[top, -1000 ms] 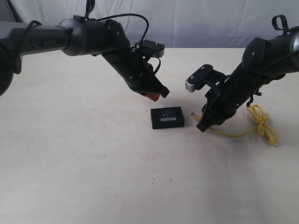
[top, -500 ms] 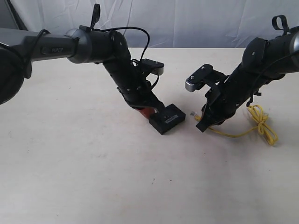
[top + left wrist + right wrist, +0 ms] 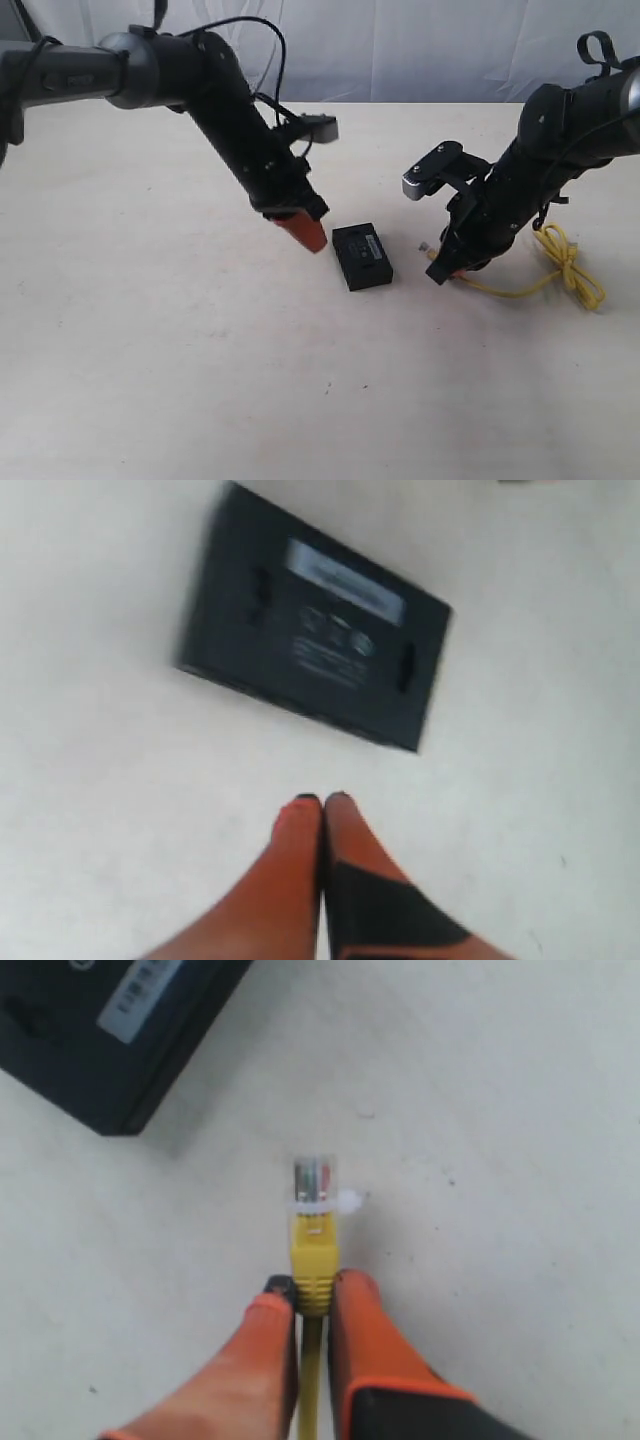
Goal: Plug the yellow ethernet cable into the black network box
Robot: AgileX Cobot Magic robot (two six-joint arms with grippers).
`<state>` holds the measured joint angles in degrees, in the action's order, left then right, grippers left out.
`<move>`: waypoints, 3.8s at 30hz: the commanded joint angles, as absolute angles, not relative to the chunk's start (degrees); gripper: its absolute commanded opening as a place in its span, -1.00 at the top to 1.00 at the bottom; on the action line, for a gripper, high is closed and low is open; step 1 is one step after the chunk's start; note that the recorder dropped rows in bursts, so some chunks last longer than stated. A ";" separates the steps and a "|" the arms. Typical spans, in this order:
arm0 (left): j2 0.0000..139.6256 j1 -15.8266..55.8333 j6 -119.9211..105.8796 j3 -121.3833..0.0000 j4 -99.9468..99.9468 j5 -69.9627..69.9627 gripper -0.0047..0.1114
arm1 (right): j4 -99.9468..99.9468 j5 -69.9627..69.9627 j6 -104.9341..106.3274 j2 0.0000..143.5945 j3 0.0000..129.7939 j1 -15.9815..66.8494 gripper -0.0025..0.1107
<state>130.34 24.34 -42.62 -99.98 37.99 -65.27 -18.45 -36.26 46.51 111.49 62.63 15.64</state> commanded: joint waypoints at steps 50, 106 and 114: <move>137.79 25.16 -37.64 -114.03 36.29 -57.83 0.92 | -27.37 -48.19 43.27 107.59 62.48 15.51 0.97; 143.71 26.95 -34.42 -118.90 35.06 -66.71 0.92 | -12.49 -54.66 42.37 113.50 72.26 17.71 0.97; 143.71 26.95 -34.42 -118.90 34.75 -66.56 0.92 | -8.62 -52.72 38.35 116.17 72.26 21.19 0.97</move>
<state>143.68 26.81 -34.69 -118.66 34.15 -66.65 -10.27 -53.99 39.75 115.51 72.03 20.78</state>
